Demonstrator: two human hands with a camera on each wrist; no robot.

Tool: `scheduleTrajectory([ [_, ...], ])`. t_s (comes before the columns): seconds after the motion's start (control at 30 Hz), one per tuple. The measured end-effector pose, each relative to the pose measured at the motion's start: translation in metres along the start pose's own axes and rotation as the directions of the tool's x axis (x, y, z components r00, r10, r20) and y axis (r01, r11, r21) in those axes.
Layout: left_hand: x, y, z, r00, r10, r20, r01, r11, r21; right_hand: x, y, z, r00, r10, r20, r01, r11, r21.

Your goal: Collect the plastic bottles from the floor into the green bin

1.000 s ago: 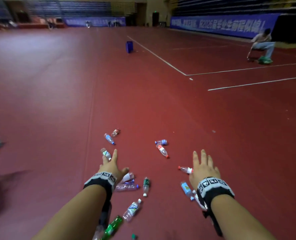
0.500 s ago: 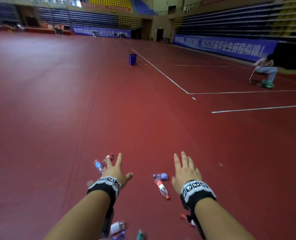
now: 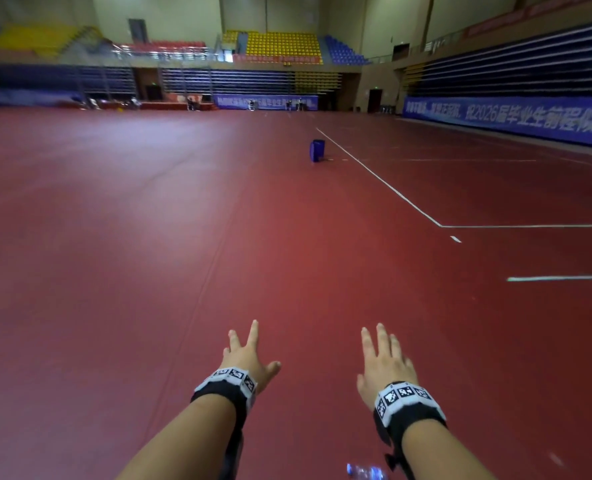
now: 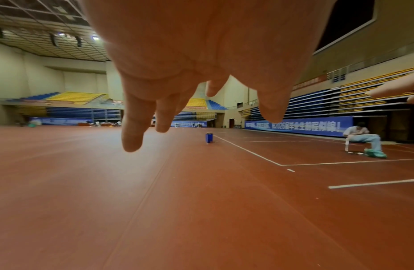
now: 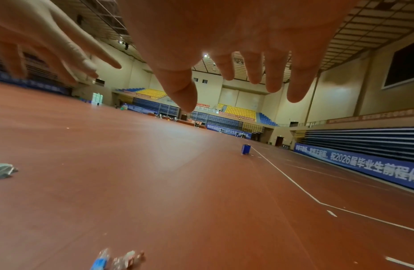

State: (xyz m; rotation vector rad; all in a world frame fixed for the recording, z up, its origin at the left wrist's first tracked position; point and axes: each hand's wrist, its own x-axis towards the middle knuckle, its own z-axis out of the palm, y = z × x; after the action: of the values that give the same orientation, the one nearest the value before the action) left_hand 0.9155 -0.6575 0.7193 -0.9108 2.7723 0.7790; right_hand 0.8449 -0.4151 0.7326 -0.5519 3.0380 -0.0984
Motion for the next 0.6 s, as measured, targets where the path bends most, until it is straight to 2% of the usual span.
scheduleTrajectory([
  [0.13,0.082,0.001,-0.027,0.991,-0.114,-0.075,0.110,0.993,-0.051,0.116,-0.017,-0.015,0.997,-0.074,-0.003,0.074,0.997,0.033],
  [0.23,0.125,-0.015,-0.035,0.973,-0.225,-0.043,0.221,0.972,-0.084,0.174,-0.043,-0.003,0.983,-0.167,0.074,0.169,0.985,-0.020],
  [0.4,0.201,-0.067,-0.049,0.924,-0.377,-0.068,0.367,0.921,-0.130,0.260,-0.109,0.023,0.913,-0.374,0.164,0.391,0.917,-0.085],
  [0.47,0.242,-0.087,-0.058,0.905,-0.421,-0.067,0.405,0.898,-0.168,0.305,-0.133,0.025,0.899,-0.402,0.175,0.423,0.899,-0.111],
  [0.6,0.331,-0.121,-0.087,0.889,-0.453,-0.058,0.430,0.873,-0.228,0.400,-0.184,0.022,0.907,-0.394,0.150,0.415,0.896,-0.158],
])
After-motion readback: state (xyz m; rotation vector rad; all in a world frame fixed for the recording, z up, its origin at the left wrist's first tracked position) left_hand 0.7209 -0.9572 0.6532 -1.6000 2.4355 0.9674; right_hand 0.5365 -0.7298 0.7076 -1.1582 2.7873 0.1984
